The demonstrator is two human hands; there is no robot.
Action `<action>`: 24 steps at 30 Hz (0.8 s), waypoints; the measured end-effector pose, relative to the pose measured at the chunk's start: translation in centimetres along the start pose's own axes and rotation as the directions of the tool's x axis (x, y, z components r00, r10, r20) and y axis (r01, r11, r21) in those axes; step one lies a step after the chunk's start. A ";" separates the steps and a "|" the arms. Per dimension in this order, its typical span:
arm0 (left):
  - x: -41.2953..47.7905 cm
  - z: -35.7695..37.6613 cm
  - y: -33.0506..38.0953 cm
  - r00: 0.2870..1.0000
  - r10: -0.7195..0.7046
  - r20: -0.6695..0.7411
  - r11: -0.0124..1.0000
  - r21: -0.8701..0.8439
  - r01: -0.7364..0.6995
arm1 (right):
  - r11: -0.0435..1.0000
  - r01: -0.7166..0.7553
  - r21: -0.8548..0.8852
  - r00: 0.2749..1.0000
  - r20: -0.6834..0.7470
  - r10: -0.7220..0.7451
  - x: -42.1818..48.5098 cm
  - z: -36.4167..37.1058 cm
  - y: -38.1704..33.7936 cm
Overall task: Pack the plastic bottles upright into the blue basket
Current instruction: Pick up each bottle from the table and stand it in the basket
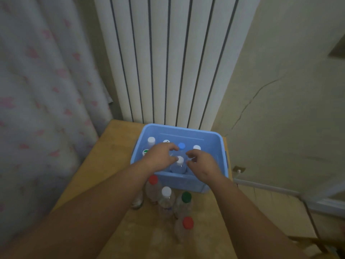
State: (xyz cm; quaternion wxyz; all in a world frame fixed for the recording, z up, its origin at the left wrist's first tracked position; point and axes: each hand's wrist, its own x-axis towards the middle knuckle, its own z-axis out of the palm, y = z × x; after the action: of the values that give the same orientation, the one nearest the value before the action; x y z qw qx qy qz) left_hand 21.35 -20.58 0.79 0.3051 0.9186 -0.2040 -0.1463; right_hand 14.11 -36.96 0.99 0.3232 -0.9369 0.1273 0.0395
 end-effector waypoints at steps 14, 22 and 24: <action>-6.7 0.0 -2.2 0.987 0.097 0.126 0.994 -0.070 -0.089 | 0.988 -0.153 -0.019 0.987 -0.043 0.152 -7.9 3.0 -2.7; -10.5 1.7 -3.4 0.960 0.128 0.249 0.990 -0.098 -0.106 | 0.956 -0.291 -0.037 0.952 -0.109 0.285 -12.8 5.1 -3.2; -11.1 2.0 -3.4 0.955 0.120 0.270 0.991 -0.095 -0.098 | 0.943 -0.333 -0.023 0.942 -0.054 0.331 -13.6 5.3 -3.1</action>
State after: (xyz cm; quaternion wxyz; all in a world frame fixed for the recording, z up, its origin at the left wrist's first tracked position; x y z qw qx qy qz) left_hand 11.86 -13.97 -1.20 0.3179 0.8637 -0.2888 -0.2637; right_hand 1.85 -28.46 0.75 0.2939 -0.9077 0.2906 0.0724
